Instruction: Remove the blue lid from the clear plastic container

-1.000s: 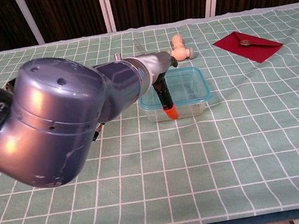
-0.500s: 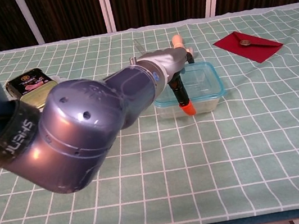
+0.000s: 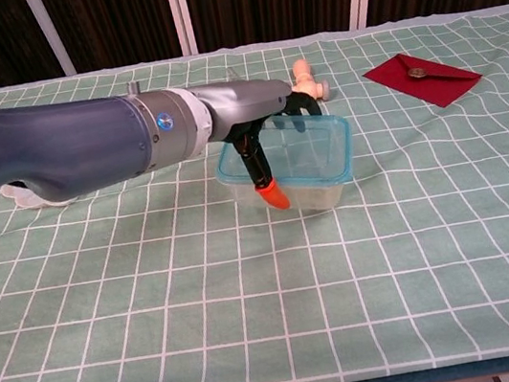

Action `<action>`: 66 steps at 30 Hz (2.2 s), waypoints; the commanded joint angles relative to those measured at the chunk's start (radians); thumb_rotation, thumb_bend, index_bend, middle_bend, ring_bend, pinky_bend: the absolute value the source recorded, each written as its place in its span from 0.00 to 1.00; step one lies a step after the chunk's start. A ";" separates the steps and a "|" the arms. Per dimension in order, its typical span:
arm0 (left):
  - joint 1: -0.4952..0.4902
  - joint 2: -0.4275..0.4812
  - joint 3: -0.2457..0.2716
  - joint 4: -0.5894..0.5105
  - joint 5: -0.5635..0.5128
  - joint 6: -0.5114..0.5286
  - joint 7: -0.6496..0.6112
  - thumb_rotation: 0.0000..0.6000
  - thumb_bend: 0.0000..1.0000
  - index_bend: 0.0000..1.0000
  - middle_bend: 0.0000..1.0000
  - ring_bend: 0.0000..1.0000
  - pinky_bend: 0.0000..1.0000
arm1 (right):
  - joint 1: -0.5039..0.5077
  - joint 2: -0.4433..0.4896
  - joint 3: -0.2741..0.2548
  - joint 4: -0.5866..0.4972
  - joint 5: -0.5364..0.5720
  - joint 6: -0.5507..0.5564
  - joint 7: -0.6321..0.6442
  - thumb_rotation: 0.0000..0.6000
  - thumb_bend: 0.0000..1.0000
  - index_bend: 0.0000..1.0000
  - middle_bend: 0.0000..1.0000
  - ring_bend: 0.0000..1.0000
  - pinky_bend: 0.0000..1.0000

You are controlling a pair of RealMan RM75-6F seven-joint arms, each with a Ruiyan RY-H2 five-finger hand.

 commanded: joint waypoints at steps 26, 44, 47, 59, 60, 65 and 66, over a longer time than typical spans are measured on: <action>-0.035 0.022 0.084 0.043 0.171 -0.107 -0.242 1.00 0.02 0.21 0.23 0.25 0.34 | 0.173 -0.380 -0.056 -0.210 -0.077 -0.142 -0.358 1.00 0.15 0.00 0.00 0.00 0.00; -0.079 -0.023 0.112 0.045 0.117 -0.080 -0.241 1.00 0.02 0.21 0.23 0.25 0.34 | 0.224 -0.605 0.005 -0.102 0.025 -0.118 -0.452 1.00 0.15 0.00 0.00 0.00 0.00; -0.086 -0.030 0.114 0.043 0.111 -0.075 -0.240 1.00 0.02 0.21 0.23 0.25 0.35 | 0.232 -0.626 0.017 -0.092 0.040 -0.116 -0.453 1.00 0.15 0.00 0.00 0.00 0.00; -0.104 -0.044 0.120 0.030 0.087 -0.051 -0.239 1.00 0.02 0.21 0.23 0.25 0.35 | 0.243 -0.650 0.018 -0.072 0.075 -0.106 -0.465 1.00 0.15 0.00 0.00 0.00 0.00; -0.105 -0.043 0.122 0.029 0.086 -0.050 -0.239 1.00 0.02 0.21 0.23 0.25 0.35 | 0.243 -0.650 0.018 -0.070 0.076 -0.105 -0.464 1.00 0.15 0.00 0.00 0.00 0.00; -0.109 -0.033 0.128 0.021 0.081 -0.045 -0.238 1.00 0.02 0.21 0.23 0.25 0.35 | 0.245 -0.649 0.021 -0.062 0.081 -0.099 -0.455 1.00 0.15 0.00 0.00 0.00 0.00; -0.110 -0.030 0.128 0.020 0.080 -0.045 -0.238 1.00 0.02 0.21 0.23 0.25 0.35 | 0.245 -0.648 0.021 -0.062 0.081 -0.098 -0.453 1.00 0.15 0.00 0.00 0.00 0.00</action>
